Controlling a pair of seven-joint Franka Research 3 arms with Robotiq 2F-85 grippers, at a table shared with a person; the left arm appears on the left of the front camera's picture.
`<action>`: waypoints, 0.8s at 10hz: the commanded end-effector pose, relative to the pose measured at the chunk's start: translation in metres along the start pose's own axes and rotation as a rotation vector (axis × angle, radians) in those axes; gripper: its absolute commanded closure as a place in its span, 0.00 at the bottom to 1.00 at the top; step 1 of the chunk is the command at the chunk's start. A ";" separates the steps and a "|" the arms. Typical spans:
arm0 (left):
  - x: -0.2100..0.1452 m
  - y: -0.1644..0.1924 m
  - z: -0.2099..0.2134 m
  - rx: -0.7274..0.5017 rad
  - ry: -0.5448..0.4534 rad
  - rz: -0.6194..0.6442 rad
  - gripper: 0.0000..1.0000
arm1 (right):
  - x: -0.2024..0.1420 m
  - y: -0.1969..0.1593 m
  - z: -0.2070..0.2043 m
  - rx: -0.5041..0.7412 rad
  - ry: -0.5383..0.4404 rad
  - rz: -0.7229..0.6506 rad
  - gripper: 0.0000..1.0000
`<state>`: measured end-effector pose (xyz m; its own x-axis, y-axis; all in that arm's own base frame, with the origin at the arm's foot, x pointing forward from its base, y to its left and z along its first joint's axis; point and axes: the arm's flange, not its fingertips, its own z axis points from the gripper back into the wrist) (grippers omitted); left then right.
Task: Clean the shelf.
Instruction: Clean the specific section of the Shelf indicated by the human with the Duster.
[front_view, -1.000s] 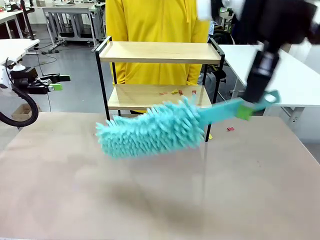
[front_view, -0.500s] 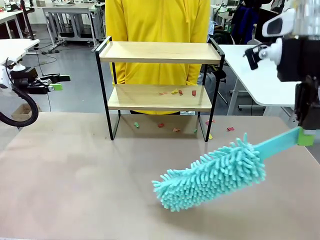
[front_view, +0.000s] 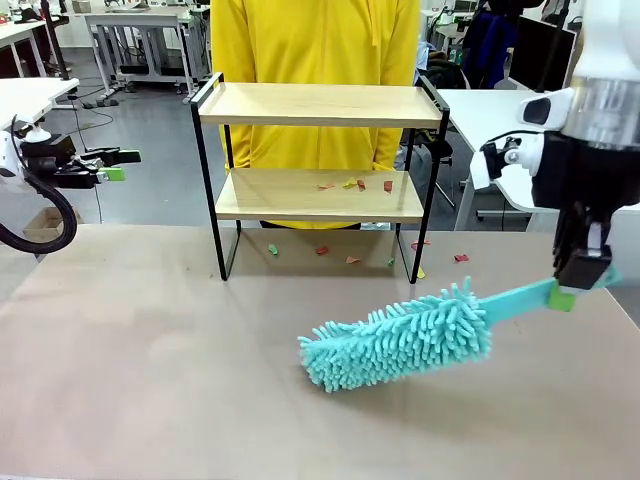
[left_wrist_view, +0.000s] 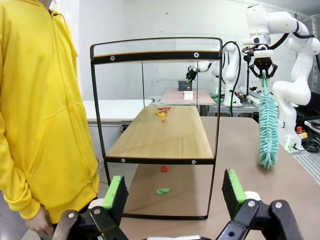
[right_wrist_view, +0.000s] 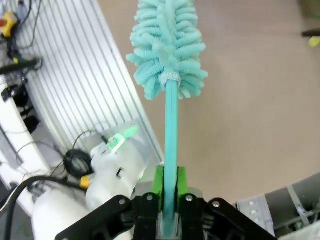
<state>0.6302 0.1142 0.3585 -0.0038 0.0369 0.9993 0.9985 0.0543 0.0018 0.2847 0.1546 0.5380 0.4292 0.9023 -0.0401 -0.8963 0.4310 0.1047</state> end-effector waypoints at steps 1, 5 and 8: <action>0.003 -0.002 0.000 0.003 -0.002 -0.011 0.00 | -0.006 0.015 -0.001 -0.077 -0.082 -0.068 0.87; 0.003 -0.002 0.000 0.003 -0.002 -0.011 0.00 | 0.000 0.000 0.000 0.000 0.000 0.000 0.87; 0.003 -0.002 0.000 0.003 -0.002 -0.011 0.00 | 0.000 0.000 0.000 0.000 0.000 0.000 0.87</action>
<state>0.6303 0.1143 0.3585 -0.0038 0.0369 0.9993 0.9985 0.0543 0.0018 0.2820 0.1558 0.5305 0.4442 0.8950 -0.0413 -0.8891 0.4460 0.1031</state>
